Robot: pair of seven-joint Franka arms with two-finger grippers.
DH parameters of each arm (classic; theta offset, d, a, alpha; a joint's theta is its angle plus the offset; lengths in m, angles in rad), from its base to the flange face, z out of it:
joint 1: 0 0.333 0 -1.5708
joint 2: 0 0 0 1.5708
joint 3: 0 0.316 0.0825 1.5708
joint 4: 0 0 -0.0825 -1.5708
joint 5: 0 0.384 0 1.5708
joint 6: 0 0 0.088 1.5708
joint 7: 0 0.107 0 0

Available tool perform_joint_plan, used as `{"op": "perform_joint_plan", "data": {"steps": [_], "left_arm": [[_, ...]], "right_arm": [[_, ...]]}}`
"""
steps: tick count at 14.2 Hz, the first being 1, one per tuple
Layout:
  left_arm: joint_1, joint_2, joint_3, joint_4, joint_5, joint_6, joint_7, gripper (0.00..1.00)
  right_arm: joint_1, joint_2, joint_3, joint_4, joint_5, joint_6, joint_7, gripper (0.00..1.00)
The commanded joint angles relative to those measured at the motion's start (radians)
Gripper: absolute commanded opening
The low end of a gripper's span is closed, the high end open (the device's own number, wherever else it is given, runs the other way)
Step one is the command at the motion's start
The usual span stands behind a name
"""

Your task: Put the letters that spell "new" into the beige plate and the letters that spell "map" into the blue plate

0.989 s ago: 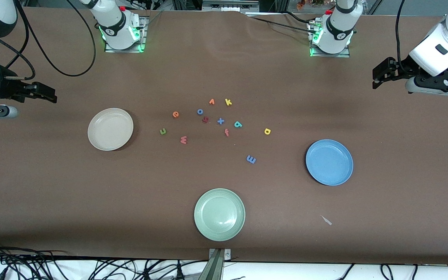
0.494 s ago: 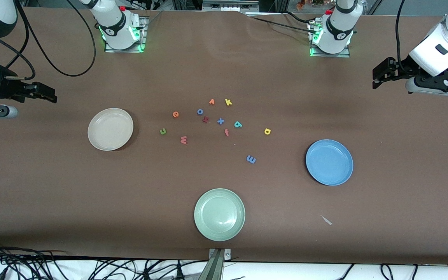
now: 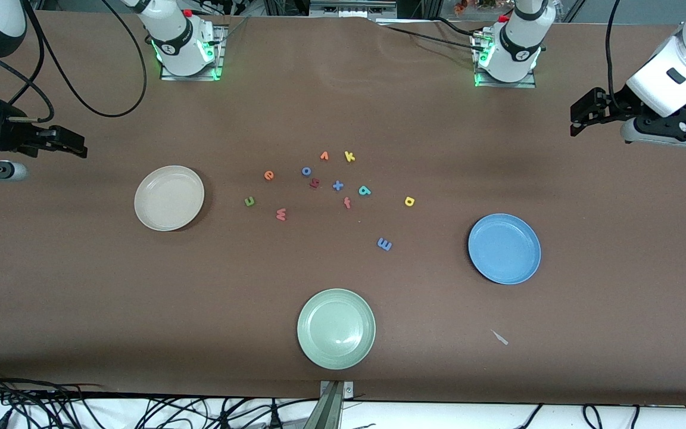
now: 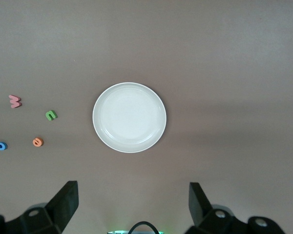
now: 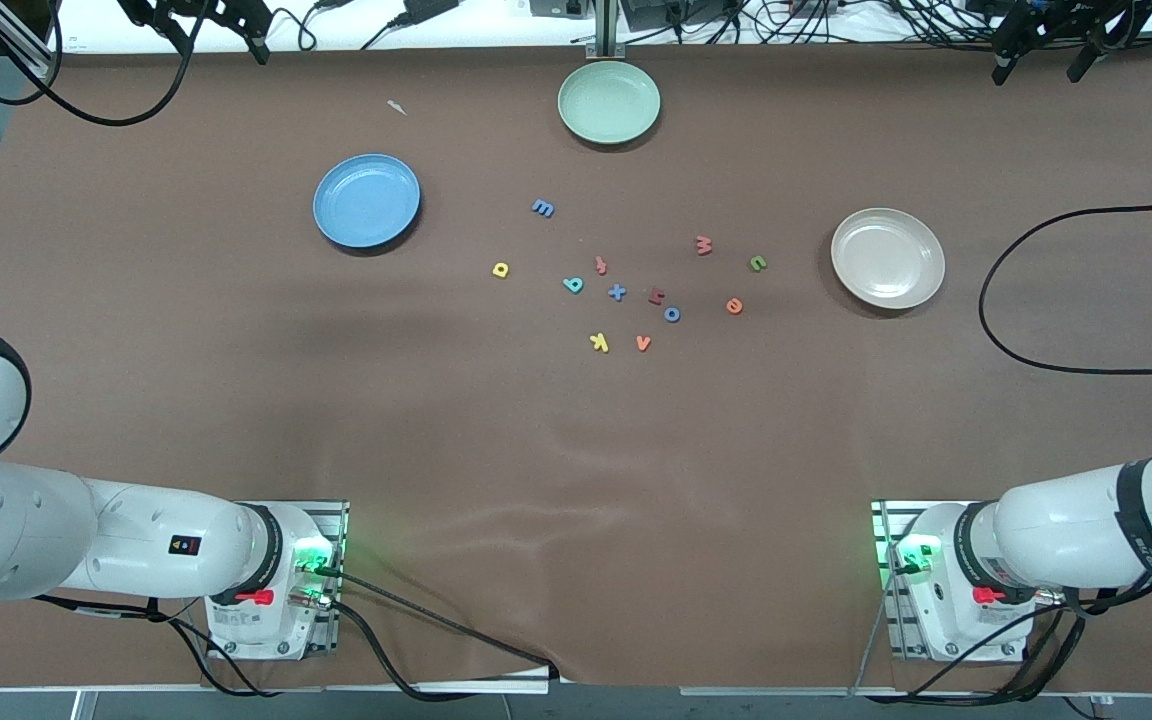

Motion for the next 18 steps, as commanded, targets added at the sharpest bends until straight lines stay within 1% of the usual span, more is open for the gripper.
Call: {"op": "perform_joint_plan", "data": {"steps": [1,3,8,10,14,18], "left_arm": [[-0.011,0.014,0.012,0.032,-0.013,-0.023,0.014,1.00],[-0.005,0.066,0.015,0.032,-0.022,-0.023,0.016,1.00],[0.003,0.076,0.012,0.032,-0.019,-0.023,0.018,1.00],[0.001,0.099,0.012,0.032,-0.016,-0.022,0.019,1.00],[0.006,0.100,0.012,0.032,-0.018,-0.023,0.018,1.00],[0.001,0.100,0.012,0.032,-0.019,-0.023,0.016,1.00]], "right_arm": [[-0.006,-0.006,0.004,-0.001,0.000,-0.007,0.004,1.00],[-0.006,-0.006,0.004,-0.001,0.000,-0.007,0.004,1.00],[-0.006,-0.006,0.004,-0.001,0.000,-0.005,0.009,1.00],[-0.006,-0.006,0.004,-0.001,0.000,-0.005,0.009,1.00],[0.002,-0.006,0.011,-0.001,0.003,0.005,0.009,1.00],[0.011,0.020,0.011,0.002,0.071,0.019,0.009,1.00]]}}
